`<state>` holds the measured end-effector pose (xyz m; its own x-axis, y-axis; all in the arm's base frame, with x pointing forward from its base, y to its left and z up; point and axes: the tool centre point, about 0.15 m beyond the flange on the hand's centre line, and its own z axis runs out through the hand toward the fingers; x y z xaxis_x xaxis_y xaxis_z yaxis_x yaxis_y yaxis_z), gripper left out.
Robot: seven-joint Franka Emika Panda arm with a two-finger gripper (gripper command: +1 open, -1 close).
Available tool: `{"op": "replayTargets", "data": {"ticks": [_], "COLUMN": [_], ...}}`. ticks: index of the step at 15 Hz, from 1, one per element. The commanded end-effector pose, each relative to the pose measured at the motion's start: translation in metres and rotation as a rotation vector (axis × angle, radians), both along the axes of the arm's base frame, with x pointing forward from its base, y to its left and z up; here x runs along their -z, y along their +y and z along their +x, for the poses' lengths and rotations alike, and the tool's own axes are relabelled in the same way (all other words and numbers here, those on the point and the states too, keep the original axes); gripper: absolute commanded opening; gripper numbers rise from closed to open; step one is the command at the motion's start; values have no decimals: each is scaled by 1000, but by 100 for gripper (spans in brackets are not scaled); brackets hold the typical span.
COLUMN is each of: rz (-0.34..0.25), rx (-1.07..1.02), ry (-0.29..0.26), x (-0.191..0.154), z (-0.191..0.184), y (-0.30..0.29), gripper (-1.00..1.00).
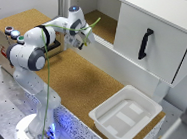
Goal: Place the yellow object inside the left cabinet
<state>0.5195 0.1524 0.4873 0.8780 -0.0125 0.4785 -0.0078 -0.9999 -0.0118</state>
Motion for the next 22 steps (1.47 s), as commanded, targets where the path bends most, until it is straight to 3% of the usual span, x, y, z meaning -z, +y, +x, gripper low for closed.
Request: {"op": "replayTargets", "data": {"ticks": [1,7,15,16,22], "rz": [-75,-96,-119,-120,-87], "rx": [13,32,87,97,141], "ry": [101,118,116,112,53], "x": [-13,7,16,14,-2], "z": [90,142,173,172,153], "y": [29,27,26,24,14], "gripper": [-100,-100,-100,100,100]}}
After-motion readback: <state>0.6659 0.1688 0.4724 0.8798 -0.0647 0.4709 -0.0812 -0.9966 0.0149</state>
